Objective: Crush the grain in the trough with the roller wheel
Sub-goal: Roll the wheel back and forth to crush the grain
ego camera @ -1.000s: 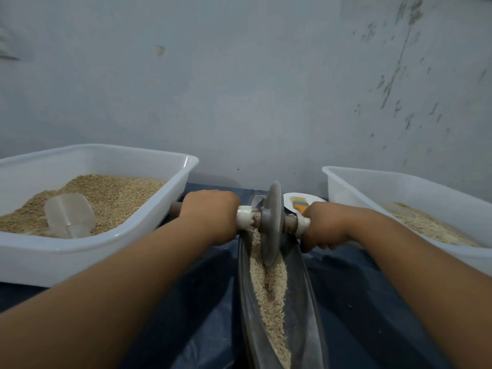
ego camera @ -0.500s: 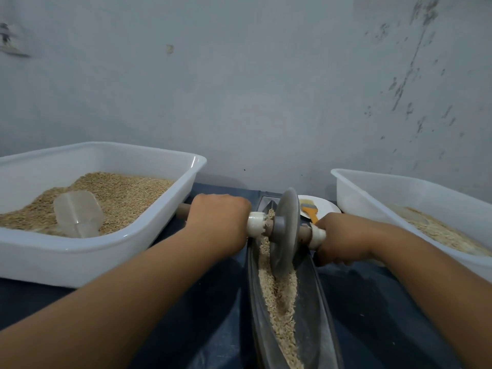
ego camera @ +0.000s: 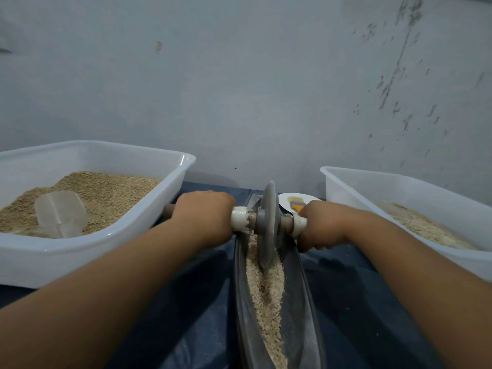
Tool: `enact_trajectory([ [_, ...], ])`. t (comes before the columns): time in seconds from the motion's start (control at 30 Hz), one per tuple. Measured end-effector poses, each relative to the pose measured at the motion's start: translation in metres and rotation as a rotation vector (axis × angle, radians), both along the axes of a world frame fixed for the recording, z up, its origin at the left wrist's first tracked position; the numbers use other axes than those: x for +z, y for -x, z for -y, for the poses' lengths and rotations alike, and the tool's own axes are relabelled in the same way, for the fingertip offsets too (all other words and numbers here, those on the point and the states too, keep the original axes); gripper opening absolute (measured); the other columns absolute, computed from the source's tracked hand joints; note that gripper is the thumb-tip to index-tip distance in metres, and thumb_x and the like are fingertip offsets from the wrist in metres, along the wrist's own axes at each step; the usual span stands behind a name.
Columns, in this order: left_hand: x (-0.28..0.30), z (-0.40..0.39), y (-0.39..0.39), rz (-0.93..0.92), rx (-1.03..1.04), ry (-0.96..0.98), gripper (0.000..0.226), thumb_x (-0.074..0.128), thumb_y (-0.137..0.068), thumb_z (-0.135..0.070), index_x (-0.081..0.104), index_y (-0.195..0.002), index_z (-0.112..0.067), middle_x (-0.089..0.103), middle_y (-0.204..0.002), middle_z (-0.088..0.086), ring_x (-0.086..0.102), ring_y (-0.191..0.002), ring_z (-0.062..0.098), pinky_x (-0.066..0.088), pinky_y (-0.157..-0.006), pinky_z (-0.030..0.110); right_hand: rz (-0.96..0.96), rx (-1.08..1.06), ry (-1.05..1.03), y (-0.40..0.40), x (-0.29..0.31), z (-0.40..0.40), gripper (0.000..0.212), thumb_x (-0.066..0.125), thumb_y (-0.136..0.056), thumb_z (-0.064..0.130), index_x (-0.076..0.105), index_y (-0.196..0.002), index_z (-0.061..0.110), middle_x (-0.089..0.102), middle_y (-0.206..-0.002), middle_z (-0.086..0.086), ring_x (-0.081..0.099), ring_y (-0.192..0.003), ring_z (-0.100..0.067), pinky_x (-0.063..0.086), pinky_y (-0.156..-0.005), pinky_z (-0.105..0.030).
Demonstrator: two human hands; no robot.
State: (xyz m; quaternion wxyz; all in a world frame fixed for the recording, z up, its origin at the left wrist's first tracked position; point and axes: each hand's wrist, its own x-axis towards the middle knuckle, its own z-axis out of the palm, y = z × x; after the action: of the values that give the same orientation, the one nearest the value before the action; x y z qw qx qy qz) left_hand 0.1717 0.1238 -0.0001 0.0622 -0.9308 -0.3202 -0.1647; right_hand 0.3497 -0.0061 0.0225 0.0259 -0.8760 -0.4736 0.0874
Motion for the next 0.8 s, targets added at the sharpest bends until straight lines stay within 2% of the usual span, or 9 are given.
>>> enact_trajectory([
  [0.07, 0.001, 0.002, -0.001, -0.011, -0.022, -0.026, 0.019, 0.065, -0.084, -0.035, 0.048, -0.091, -0.03, 0.047, -0.075, -0.009, 0.049, -0.075, 0.014, 0.035, -0.065, 0.032, -0.036, -0.009, 0.001, 0.0, -0.003, 0.005, 0.017, 0.079, -0.069, 0.024, 0.064, -0.076, 0.022, 0.063, -0.053, 0.004, 0.055, -0.042, -0.009, 0.044, -0.047, -0.02],
  [0.13, -0.005, 0.004, 0.0, 0.001, -0.023, -0.123, 0.022, 0.063, -0.084, -0.035, 0.042, -0.086, -0.031, 0.047, -0.077, -0.008, 0.047, -0.075, 0.015, 0.036, -0.069, 0.034, -0.03, -0.014, 0.002, 0.0, -0.012, 0.011, 0.017, 0.078, -0.067, 0.027, 0.064, -0.075, 0.024, 0.062, -0.052, 0.006, 0.055, -0.041, -0.007, 0.042, -0.047, -0.02],
  [0.23, -0.002, 0.003, -0.003, -0.002, -0.026, -0.142, 0.022, 0.063, -0.083, -0.037, 0.041, -0.083, -0.031, 0.045, -0.073, -0.009, 0.048, -0.074, 0.016, 0.038, -0.069, 0.034, -0.037, -0.023, -0.037, -0.003, -0.016, 0.013, 0.016, 0.077, -0.067, 0.026, 0.064, -0.076, 0.025, 0.061, -0.05, 0.008, 0.055, -0.041, -0.005, 0.042, -0.047, -0.02],
  [0.37, 0.006, 0.001, -0.007, -0.018, -0.041, -0.074, 0.02, 0.065, -0.081, -0.036, 0.046, -0.084, -0.031, 0.048, -0.074, -0.008, 0.05, -0.074, 0.016, 0.039, -0.069, 0.033, -0.094, -0.032, -0.011, -0.003, -0.007, 0.006, 0.016, 0.078, -0.069, 0.023, 0.065, -0.078, 0.021, 0.061, -0.051, 0.004, 0.057, -0.047, -0.014, 0.046, -0.049, -0.021],
  [0.53, -0.016, 0.0, 0.002, 0.054, -0.035, -0.174, 0.016, 0.062, -0.081, -0.034, 0.047, -0.083, -0.032, 0.042, -0.066, -0.01, 0.048, -0.069, 0.013, 0.036, -0.067, 0.031, 0.041, -0.015, -0.018, -0.003, -0.015, 0.011, 0.02, 0.073, -0.06, 0.035, 0.062, -0.074, 0.027, 0.067, -0.063, 0.007, 0.064, -0.059, -0.013, 0.045, -0.054, -0.023],
  [0.7, 0.006, -0.003, -0.006, -0.053, -0.043, -0.026, 0.021, 0.065, -0.08, -0.037, 0.045, -0.082, -0.031, 0.046, -0.071, -0.009, 0.05, -0.072, 0.015, 0.038, -0.067, 0.032, -0.036, -0.028, -0.039, -0.001, -0.006, 0.005, 0.014, 0.075, -0.068, 0.024, 0.062, -0.07, 0.023, 0.059, -0.048, 0.006, 0.054, -0.044, -0.013, 0.044, -0.05, -0.021],
  [0.8, -0.007, 0.0, 0.0, -0.012, -0.041, -0.148, 0.021, 0.062, -0.082, -0.035, 0.042, -0.082, -0.032, 0.044, -0.07, -0.009, 0.048, -0.071, 0.014, 0.037, -0.066, 0.032, 0.017, -0.003, -0.029, -0.002, -0.016, 0.014, 0.017, 0.075, -0.064, 0.032, 0.06, -0.072, 0.027, 0.066, -0.062, 0.005, 0.061, -0.056, -0.012, 0.043, -0.051, -0.024],
])
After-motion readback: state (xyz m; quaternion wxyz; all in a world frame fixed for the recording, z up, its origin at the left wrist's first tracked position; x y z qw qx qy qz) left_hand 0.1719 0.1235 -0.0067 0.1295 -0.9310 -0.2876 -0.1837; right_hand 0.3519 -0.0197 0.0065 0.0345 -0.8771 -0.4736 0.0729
